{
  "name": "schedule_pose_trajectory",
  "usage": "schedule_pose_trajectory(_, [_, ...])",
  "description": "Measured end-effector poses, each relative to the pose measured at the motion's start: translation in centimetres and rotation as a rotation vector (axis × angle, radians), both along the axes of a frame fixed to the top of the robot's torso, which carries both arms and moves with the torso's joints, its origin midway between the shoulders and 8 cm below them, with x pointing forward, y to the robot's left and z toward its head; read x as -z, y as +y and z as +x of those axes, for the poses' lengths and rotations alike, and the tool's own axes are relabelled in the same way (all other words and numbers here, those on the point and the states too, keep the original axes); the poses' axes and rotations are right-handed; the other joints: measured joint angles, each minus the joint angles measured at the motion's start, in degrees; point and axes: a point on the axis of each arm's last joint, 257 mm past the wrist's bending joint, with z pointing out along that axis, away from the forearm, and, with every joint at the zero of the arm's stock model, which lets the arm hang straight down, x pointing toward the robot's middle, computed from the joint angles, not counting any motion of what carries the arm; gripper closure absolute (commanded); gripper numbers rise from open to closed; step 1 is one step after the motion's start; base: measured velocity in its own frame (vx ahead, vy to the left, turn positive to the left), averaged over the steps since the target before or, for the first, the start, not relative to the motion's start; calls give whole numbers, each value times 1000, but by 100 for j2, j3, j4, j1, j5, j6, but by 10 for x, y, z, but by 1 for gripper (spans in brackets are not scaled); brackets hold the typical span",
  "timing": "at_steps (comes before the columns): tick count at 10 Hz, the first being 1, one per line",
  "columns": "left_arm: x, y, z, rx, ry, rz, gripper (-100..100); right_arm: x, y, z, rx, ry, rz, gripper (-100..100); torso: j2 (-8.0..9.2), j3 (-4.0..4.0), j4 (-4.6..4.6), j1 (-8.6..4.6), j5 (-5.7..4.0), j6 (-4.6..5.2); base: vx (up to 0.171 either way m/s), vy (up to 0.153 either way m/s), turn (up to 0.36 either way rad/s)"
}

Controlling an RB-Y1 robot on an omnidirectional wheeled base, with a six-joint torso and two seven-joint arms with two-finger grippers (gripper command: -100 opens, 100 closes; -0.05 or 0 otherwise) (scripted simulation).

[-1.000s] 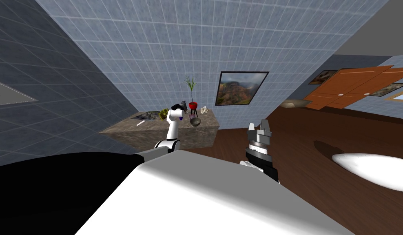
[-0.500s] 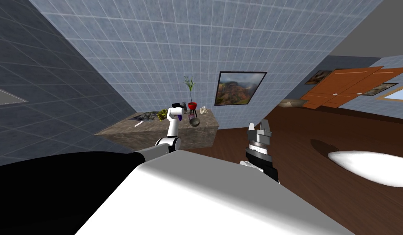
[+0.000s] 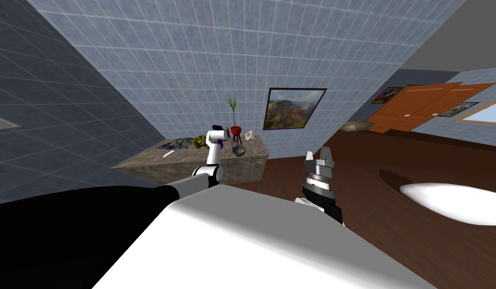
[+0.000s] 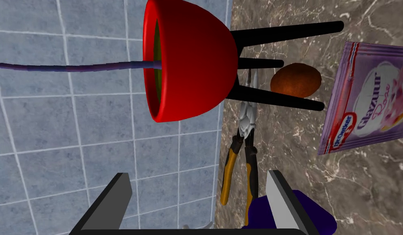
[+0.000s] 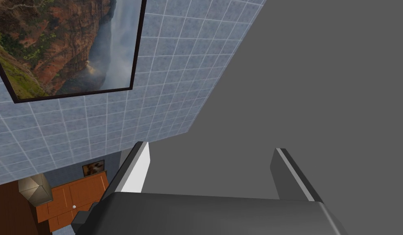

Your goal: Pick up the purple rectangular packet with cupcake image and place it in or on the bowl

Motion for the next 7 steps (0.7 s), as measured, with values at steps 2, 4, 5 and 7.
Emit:
schedule_pose_trajectory(2, [9, 3, -1, -10, 59, -15, -100, 0, 0, 0, 0, 0, 0, 0, -4, -2, -1, 0, 0, 1, 18, 8, -19])
schedule_pose_trajectory(4, [19, 5, -2, -17, 114, -30, -100, 0, 0, 0, 0, 0, 0, 0, -3, -2, 0, 0, -1, 3, 23, 12, -66])
schedule_pose_trajectory(5, [25, 6, -3, -20, 144, -38, -100, 0, 0, 0, 0, 0, 0, 0, -5, -3, -1, 2, 0, 0, 14, 6, 12])
schedule_pose_trajectory(7, [33, 9, -9, -26, 197, -52, -100, 0, 0, 0, 0, 0, 0, 0, -6, -3, -1, 0, -1, 2, 29, 10, -57])
